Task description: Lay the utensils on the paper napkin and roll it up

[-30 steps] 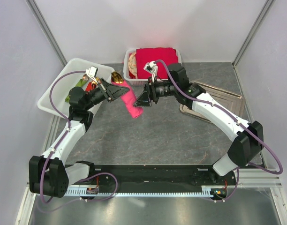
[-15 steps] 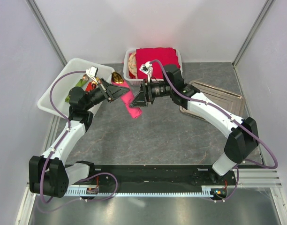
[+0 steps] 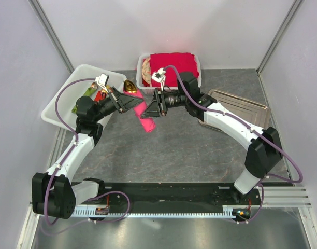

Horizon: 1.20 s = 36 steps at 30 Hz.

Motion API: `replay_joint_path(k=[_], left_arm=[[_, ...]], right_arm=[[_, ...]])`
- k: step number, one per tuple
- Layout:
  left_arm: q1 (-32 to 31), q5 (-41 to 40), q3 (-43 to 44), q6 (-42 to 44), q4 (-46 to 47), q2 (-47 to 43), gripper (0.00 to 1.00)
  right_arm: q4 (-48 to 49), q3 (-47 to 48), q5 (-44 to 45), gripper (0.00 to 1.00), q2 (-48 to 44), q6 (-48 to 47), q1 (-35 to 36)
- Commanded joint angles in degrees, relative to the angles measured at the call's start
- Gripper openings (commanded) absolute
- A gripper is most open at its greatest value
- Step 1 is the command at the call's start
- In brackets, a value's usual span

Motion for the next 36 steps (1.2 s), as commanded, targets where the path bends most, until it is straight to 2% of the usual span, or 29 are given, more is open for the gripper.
replay_joint_path(k=[1, 5, 8, 9, 10, 11, 14, 17, 23, 31, 34, 36], left_arm=[[-0.5, 0.5, 1.8, 0.8, 1.7, -1.3, 0.02], [-0.5, 0.5, 1.6, 1.1, 1.7, -1.4, 0.02], [-0.5, 0.0, 1.5, 1.8, 1.0, -1.8, 0.02], [-0.5, -0.3, 1.5, 2.0, 0.4, -2.0, 0.06], [-0.4, -0.8, 1.4, 2.2, -0.5, -2.5, 0.12], [-0.4, -0.9, 1.3, 2.9, -1.2, -2.7, 0.26], [-0.4, -2.0, 0.9, 4.2, -4.0, -3.9, 0.43], [-0.2, -2.7, 0.3, 5.1, -5.4, -4.6, 0.56], [0.2, -4.0, -1.0, 6.9, -8.1, -5.5, 0.74], [0.3, -5.5, -2.9, 7.5, -11.2, -5.9, 0.86], [0.3, -5.1, -3.7, 5.6, -9.0, -5.6, 0.85], [0.3, -5.0, -3.6, 4.5, -7.5, -5.5, 0.78]], right_arm=[[7.2, -1.1, -3.0, 0.31, 0.7, 4.3, 0.7], [8.9, -1.6, -2.7, 0.00, 0.6, 5.6, 0.7], [9.6, -2.1, -1.2, 0.00, -0.2, 4.7, 0.7], [9.7, -2.5, -0.5, 0.00, -0.5, 4.3, 0.7], [9.7, -2.5, 0.6, 0.00, -1.2, 3.5, 0.7], [9.8, -2.5, 1.0, 0.00, -1.3, 3.4, 0.7], [9.8, -2.4, 2.0, 0.00, -1.8, 3.1, 0.3], [9.9, -2.1, 2.4, 0.00, -2.1, 3.1, -0.1], [10.0, -1.9, 2.7, 0.00, -2.7, 3.1, -1.1], [11.3, -1.4, 2.3, 0.00, -2.7, 4.5, -1.3], [11.8, -1.4, 2.8, 0.00, -2.6, 5.0, -1.3], [11.8, -1.4, 3.3, 0.00, -2.5, 5.0, -1.4]])
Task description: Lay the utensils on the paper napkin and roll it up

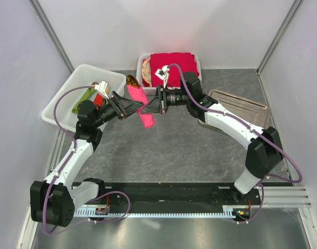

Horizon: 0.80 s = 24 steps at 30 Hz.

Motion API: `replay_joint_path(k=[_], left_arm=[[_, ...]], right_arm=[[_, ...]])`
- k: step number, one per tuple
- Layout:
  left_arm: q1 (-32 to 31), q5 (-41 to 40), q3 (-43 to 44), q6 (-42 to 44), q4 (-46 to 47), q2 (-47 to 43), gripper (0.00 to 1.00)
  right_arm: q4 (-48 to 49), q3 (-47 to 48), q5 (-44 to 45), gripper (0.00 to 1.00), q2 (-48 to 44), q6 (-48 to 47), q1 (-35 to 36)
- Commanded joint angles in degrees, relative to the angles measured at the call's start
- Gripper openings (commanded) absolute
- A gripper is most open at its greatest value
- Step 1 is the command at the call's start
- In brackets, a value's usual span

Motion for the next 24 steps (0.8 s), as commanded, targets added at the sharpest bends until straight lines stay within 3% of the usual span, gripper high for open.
replay_joint_path(k=[1, 4, 5, 6, 17, 22, 24], left_arm=[[0.4, -0.5, -0.1, -1.4, 4.4, -0.7, 0.69], [0.4, -0.6, 0.6, -3.1, 5.9, -0.4, 0.56], [0.3, -0.6, 0.6, -3.5, 6.9, 0.0, 0.47], [0.4, -0.6, 0.9, -3.7, 7.1, 0.0, 0.46], [0.3, -0.7, 0.9, -5.0, 8.2, 0.4, 0.49], [0.3, -1.1, 1.3, -5.0, 8.3, 0.8, 0.24], [0.3, -1.4, 1.3, -5.3, 8.3, 0.8, 0.20]], right_arm=[[4.3, 1.4, 1.1, 0.00, -2.1, 0.9, 0.0], [4.5, 1.3, 2.2, 0.00, -1.6, 1.9, 0.0], [4.8, 1.1, 2.9, 0.00, -1.5, 2.6, 0.0], [5.4, 1.0, 3.2, 0.00, -1.2, 2.9, 0.0], [10.1, 0.5, 4.4, 0.00, 0.2, 7.6, -0.1], [10.6, -0.1, 4.2, 0.00, -0.1, 7.7, 0.1], [10.8, -0.5, 4.2, 0.00, -0.2, 7.6, 0.1]])
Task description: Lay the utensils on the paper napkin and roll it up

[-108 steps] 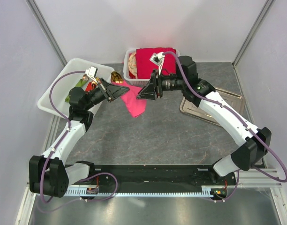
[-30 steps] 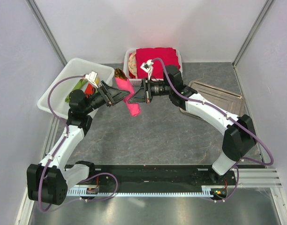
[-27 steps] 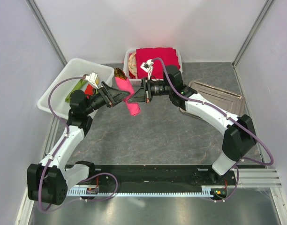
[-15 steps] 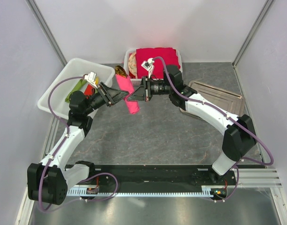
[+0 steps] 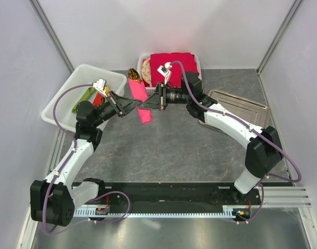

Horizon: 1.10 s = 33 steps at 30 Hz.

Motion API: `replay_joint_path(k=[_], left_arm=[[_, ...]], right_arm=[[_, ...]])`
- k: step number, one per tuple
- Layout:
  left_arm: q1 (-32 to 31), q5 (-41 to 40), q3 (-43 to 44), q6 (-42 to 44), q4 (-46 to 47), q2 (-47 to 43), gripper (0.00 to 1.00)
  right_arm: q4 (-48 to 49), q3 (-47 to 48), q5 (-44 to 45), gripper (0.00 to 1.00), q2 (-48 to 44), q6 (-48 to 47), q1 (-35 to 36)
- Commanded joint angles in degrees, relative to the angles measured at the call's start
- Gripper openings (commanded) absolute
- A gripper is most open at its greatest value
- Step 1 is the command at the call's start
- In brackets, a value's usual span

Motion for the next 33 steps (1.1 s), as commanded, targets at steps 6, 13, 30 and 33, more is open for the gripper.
replay_joint_path(k=[6, 13, 30, 33], left_arm=[[0.3, -0.6, 1.7, -0.7, 1.9, 0.8, 0.02], [0.4, 1.6, 1.3, 1.5, 4.0, 0.8, 0.02], [0.4, 7.4, -0.4, 5.2, 10.7, -0.4, 0.02], [0.4, 8.6, -0.8, 5.3, 12.3, -0.5, 0.02]], right_arm=[[6.4, -1.2, -0.9, 0.00, -0.8, 0.5, 0.1], [4.5, -1.1, -1.8, 0.22, -1.6, -1.2, 0.1], [2.7, 1.4, -3.3, 0.73, -2.4, -1.5, -2.8], [3.4, 3.1, -3.7, 0.76, -2.1, -0.5, -4.1]])
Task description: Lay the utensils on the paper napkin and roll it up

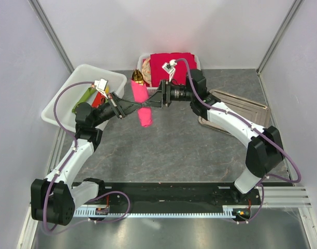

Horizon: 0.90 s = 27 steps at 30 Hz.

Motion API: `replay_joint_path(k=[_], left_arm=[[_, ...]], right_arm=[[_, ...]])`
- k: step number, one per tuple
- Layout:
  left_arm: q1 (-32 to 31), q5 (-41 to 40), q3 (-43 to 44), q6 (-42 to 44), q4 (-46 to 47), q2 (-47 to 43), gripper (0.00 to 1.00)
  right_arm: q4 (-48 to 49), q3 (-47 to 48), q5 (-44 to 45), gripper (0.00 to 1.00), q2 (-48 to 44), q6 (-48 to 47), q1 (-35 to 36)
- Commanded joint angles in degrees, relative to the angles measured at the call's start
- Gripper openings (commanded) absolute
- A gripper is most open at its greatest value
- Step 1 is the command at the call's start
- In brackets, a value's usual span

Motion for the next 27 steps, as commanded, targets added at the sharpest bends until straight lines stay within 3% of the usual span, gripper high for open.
replay_joint_path(k=[1, 5, 7, 8, 9, 12, 14, 17, 19, 21, 23, 27], left_arm=[[0.1, 3.0, -0.6, 2.4, 6.2, -1.2, 0.02], [0.1, 4.2, -1.0, 2.2, 7.9, -1.1, 0.02], [0.1, 4.2, -1.0, 2.1, 7.9, -1.1, 0.02], [0.1, 4.2, -1.0, 2.1, 7.8, -1.1, 0.02], [0.1, 4.3, -1.0, 2.2, 7.8, -1.1, 0.02], [0.1, 4.3, -1.1, 2.5, 7.4, -1.2, 0.02], [0.1, 4.3, -1.2, 2.6, 7.5, -1.2, 0.02], [0.1, 4.1, -1.1, 2.7, 7.8, -1.1, 0.02], [0.1, 3.8, -0.9, 2.9, 8.1, -1.0, 0.02], [0.1, 3.4, -0.1, 3.1, 8.8, -1.0, 0.02], [0.2, 3.3, 0.8, 3.1, 9.3, -0.8, 0.02], [0.3, 3.0, 1.8, 3.1, 8.9, -0.3, 0.02]], right_arm=[[2.5, 4.4, -1.6, 0.76, -1.7, 1.2, -1.8], [7.7, 5.0, -2.6, 0.73, -0.7, 5.9, -2.6], [10.0, 4.9, -2.8, 0.65, -0.4, 7.6, -2.6], [10.5, 4.9, -2.8, 0.59, -0.2, 7.8, -2.6], [11.0, 4.8, -2.7, 0.41, -0.2, 8.0, -2.6], [11.3, 4.8, -2.2, 0.07, 0.3, 8.6, -2.6], [11.6, 4.6, -2.2, 0.00, 0.2, 8.6, -2.5], [11.7, 4.5, -2.0, 0.00, 0.2, 8.7, -2.6], [10.3, 4.9, -2.1, 0.21, 0.2, 8.3, -2.6], [8.7, 4.6, -2.0, 0.53, -0.2, 7.2, -2.6], [7.9, 3.5, -2.4, 0.58, -0.9, 6.7, -2.6], [10.3, -0.1, -3.8, 0.57, -2.0, 8.8, -2.5]])
